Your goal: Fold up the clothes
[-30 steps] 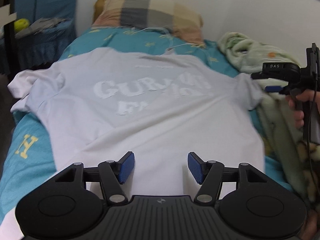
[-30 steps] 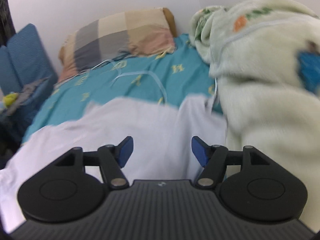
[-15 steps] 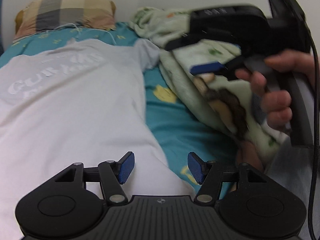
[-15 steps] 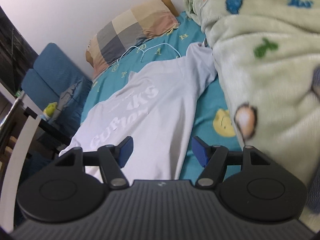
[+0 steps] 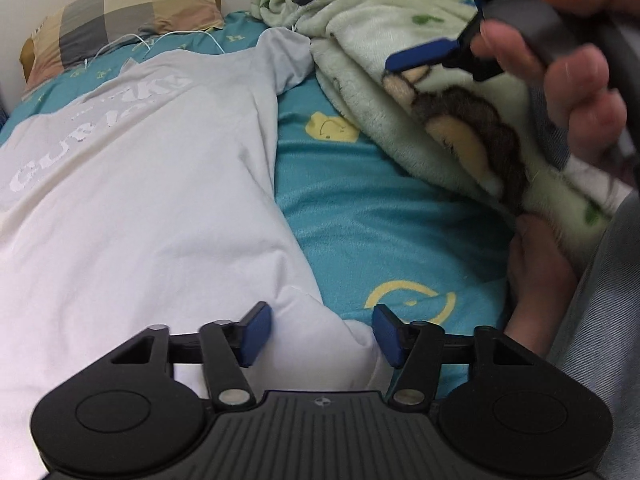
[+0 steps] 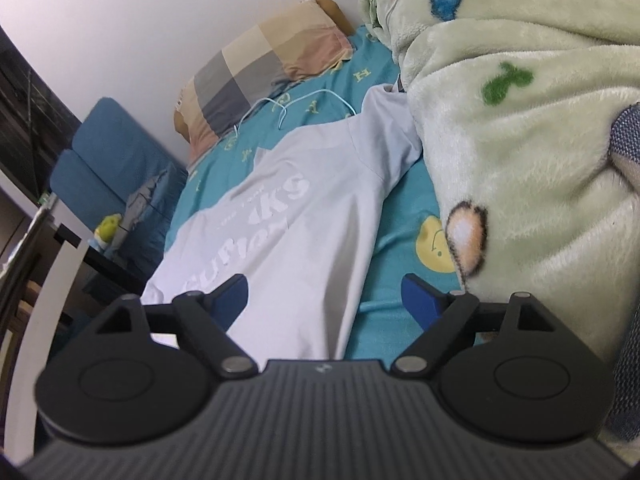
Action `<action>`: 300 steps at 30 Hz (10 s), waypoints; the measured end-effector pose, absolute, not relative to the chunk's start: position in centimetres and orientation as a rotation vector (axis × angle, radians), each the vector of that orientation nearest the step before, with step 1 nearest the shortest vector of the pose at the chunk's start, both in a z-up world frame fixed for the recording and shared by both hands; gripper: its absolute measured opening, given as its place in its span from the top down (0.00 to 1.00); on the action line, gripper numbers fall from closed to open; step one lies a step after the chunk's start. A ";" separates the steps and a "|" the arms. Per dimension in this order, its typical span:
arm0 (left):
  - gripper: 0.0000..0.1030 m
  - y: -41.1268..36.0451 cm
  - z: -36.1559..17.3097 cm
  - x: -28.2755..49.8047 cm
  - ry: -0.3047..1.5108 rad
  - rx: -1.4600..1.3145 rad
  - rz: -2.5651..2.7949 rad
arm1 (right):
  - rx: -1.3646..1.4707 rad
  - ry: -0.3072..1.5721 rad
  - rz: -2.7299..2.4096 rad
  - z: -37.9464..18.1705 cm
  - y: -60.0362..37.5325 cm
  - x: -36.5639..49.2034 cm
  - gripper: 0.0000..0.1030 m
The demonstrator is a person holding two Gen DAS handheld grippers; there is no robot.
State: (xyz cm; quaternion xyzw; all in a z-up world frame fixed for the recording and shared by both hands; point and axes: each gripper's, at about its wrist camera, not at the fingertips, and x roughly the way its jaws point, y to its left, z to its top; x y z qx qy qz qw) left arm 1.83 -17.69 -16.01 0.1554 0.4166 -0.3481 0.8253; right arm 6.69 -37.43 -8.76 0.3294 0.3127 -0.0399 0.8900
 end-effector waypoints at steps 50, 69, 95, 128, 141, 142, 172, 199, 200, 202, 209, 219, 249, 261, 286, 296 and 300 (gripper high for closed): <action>0.27 16.7 -11.0 20.1 0.894 -0.763 -0.141 | 0.537 0.773 0.104 -9.8 -31.9 10.3 0.17; 0.96 24.2 -17.5 31.0 0.590 -0.956 0.085 | 0.457 0.876 0.086 -13.4 -29.4 15.5 0.17; 0.96 -4.3 -2.3 35.5 0.446 -0.009 -0.353 | 0.526 0.788 0.023 -12.0 -32.2 14.1 0.17; 0.30 2.1 -9.8 29.9 0.711 -0.362 -0.255 | 0.610 0.764 0.019 -12.2 -33.8 12.9 0.17; 0.32 -0.2 -8.6 28.2 0.806 -0.134 -0.344 | 0.544 0.809 0.066 -13.8 -32.4 15.2 0.17; 0.31 0.8 -8.1 26.7 0.826 -0.140 -0.338 | 0.555 0.807 0.092 -13.7 -32.2 15.0 0.17; 0.97 -0.3 -8.1 8.0 1.382 0.459 -0.522 | 0.520 0.886 0.454 -12.3 -24.9 9.7 0.18; 0.33 0.2 -11.3 5.6 1.344 0.173 -0.473 | 0.857 0.999 0.542 -19.0 -17.5 26.5 0.28; 0.35 0.1 -11.5 5.6 1.353 0.179 -0.488 | 0.829 1.001 0.555 -19.2 -16.4 27.1 0.29; 0.60 -0.1 -11.9 5.5 1.371 0.192 -0.518 | 0.781 0.993 0.542 -19.6 -15.0 28.2 0.37; 0.94 -1.3 -9.1 2.6 1.255 0.358 -0.546 | 0.727 0.907 0.513 -19.2 -15.3 29.8 0.93; 0.94 -4.9 -9.6 -0.1 1.160 0.557 -0.629 | 0.515 0.820 0.432 -17.5 -18.4 30.1 0.94; 0.34 4.4 -11.4 18.6 1.095 -0.387 -0.344 | 0.503 0.935 0.385 -10.7 -25.1 7.8 0.34; 0.98 4.5 -13.6 22.5 1.028 -0.313 -0.292 | 0.430 0.947 0.412 -12.7 -23.1 10.8 0.34; 0.47 0.9 -10.4 10.3 1.135 -0.139 -0.375 | 0.617 0.738 0.188 -10.6 -30.1 11.2 0.34; 0.32 -5.6 -8.0 15.8 0.883 -0.043 -0.310 | 0.826 0.607 -0.180 -14.0 -37.2 19.1 0.34; 0.32 -5.3 -9.9 17.5 0.876 -0.009 -0.300 | 0.814 0.617 -0.298 -17.4 -37.8 22.9 0.22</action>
